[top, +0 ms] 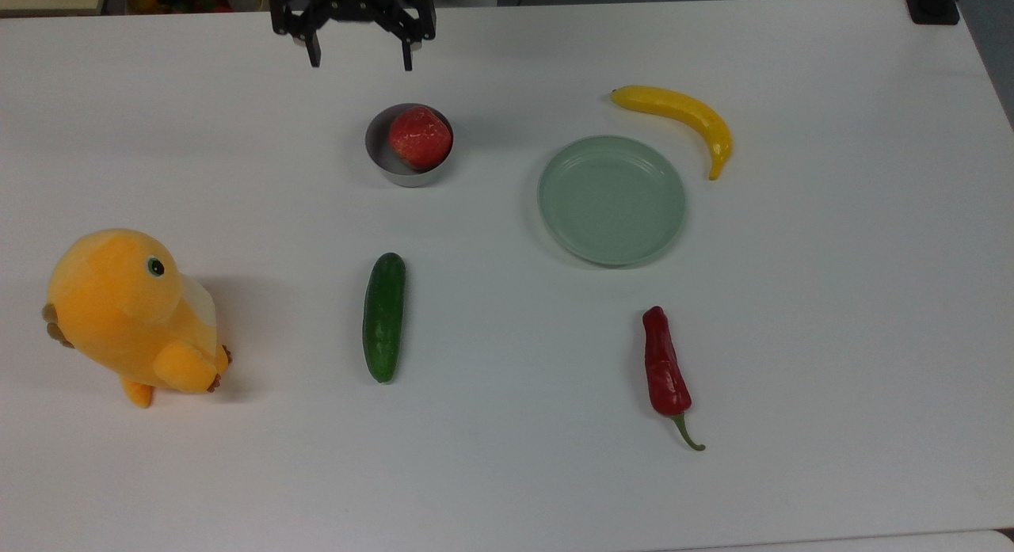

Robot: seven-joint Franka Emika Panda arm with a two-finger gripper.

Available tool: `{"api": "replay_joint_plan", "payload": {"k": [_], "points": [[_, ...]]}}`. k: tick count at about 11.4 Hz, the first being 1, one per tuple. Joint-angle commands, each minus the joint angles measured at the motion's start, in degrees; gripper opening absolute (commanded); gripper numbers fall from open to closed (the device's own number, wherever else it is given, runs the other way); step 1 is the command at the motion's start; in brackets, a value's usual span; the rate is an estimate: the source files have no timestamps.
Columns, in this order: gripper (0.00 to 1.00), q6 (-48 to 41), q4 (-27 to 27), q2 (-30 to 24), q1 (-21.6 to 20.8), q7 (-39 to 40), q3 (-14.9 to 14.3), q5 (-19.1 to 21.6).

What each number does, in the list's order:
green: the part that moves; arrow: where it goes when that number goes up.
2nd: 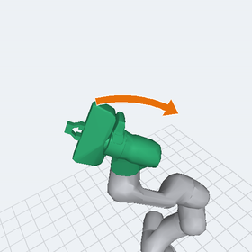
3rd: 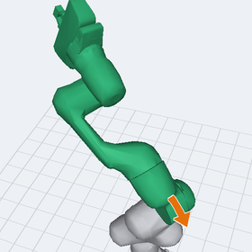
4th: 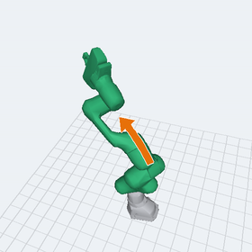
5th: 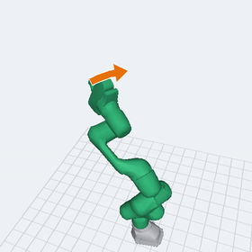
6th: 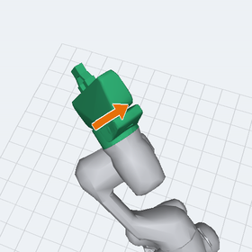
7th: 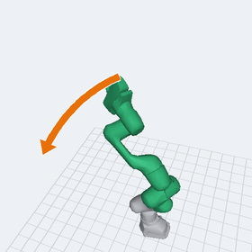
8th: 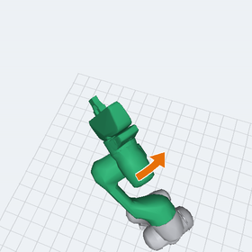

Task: Put the red apple in the bowl

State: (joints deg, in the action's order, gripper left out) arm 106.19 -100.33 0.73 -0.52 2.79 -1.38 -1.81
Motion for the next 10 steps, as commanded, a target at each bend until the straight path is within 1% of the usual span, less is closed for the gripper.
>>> {"api": "replay_joint_plan", "payload": {"k": [1, 2, 3, 6, 7, 8, 9, 10], "points": [[1.00, -0.90, 1.19, -1.09, -0.10, -5.25, -0.12, 5.31], [1.00, -0.90, 1.19, -1.09, -0.19, -5.60, -0.12, 6.63], [1.00, -0.90, 1.02, -0.91, -0.27, -5.51, -0.12, 6.91], [1.00, -0.98, 0.58, -0.47, -0.71, -4.64, 0.23, 5.86], [1.00, -0.98, 0.49, -0.38, -0.80, -3.76, 0.41, 4.72], [1.00, -1.07, -0.21, -0.47, -1.15, -1.93, 0.93, 2.02], [1.00, -1.07, -0.56, -0.38, -1.15, -1.47, 1.55, 0.94], [1.00, -1.07, -0.65, -0.38, -1.15, -1.38, 1.55, 0.93]]}}
